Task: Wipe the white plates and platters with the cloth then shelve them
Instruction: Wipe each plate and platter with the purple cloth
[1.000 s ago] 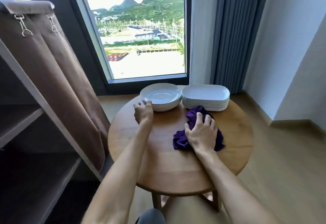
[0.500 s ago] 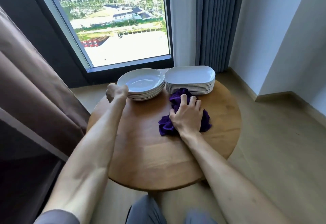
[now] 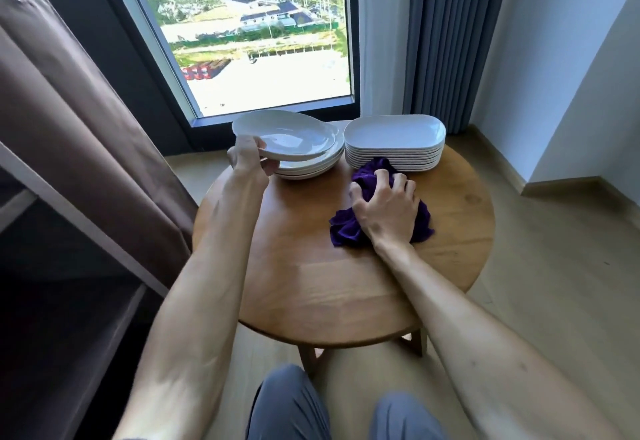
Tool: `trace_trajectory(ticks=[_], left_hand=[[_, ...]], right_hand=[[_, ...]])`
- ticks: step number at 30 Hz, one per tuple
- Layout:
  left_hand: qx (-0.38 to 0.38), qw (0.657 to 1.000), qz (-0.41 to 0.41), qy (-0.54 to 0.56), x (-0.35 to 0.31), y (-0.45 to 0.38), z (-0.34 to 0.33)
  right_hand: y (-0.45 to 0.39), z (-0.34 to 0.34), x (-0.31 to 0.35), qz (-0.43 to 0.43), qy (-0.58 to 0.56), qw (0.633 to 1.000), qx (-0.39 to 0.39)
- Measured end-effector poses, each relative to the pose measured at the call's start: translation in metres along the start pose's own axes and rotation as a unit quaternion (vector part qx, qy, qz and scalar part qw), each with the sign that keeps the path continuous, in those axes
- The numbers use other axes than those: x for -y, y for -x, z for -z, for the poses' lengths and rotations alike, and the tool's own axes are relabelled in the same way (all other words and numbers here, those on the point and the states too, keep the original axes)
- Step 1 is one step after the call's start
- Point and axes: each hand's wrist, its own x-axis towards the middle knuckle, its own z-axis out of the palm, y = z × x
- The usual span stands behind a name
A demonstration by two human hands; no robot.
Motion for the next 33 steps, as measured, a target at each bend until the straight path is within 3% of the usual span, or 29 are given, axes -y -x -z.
trace_trajectory(ticks=[4, 7, 8, 10, 12, 13, 16, 20, 21, 23, 25, 28, 31, 33], left_hand=[[0.049, 0.979, 0.049, 0.194, 0.009, 0.057, 0.035], [0.029, 0.981, -0.001, 0.191, 0.028, 0.098, 0.063], [0.015, 0.982, -0.019, 0.185, 0.034, 0.108, 0.072], [0.008, 0.982, -0.024, 0.186, 0.046, 0.120, 0.085], [0.010, 0.985, -0.015, 0.174, 0.055, 0.132, 0.092], [0.013, 0.986, -0.006, 0.163, 0.059, 0.137, 0.093], [0.034, 0.987, 0.021, 0.155, 0.073, 0.146, 0.090], [0.054, 0.978, 0.033, 0.199, 0.084, 0.159, 0.078], [0.072, 0.971, 0.041, 0.225, 0.086, 0.162, 0.076], [0.111, 0.947, 0.070, 0.292, 0.089, 0.168, 0.077], [0.121, 0.931, 0.094, 0.331, 0.092, 0.174, 0.078], [0.103, 0.922, 0.089, 0.364, 0.100, 0.182, 0.073], [0.085, 0.922, 0.079, 0.370, 0.101, 0.192, 0.069], [0.083, 0.930, 0.053, 0.355, 0.103, 0.196, 0.071]], right_hand=[[-0.002, 0.005, -0.001, 0.000, -0.062, 0.998, -0.014], [-0.001, 0.012, 0.002, -0.055, -0.154, 0.986, -0.031], [-0.001, 0.017, 0.006, -0.108, -0.227, 0.967, -0.042], [-0.006, 0.036, 0.016, -0.221, -0.392, 0.890, -0.080], [-0.015, 0.058, 0.027, -0.277, -0.506, 0.811, -0.096], [-0.018, 0.069, 0.032, -0.278, -0.528, 0.798, -0.085], [-0.006, 0.097, 0.060, -0.213, -0.553, 0.806, 0.005], [0.022, 0.115, 0.091, -0.048, -0.426, 0.867, 0.254], [0.029, 0.114, 0.094, 0.000, -0.385, 0.883, 0.269], [0.037, 0.107, 0.093, 0.072, -0.277, 0.938, 0.195], [0.044, 0.105, 0.088, 0.062, -0.178, 0.967, 0.169], [0.059, 0.095, 0.073, -0.027, -0.226, 0.941, 0.249], [0.068, 0.082, 0.063, -0.144, -0.363, 0.901, 0.189], [0.068, 0.080, 0.062, -0.209, -0.455, 0.848, 0.174]])
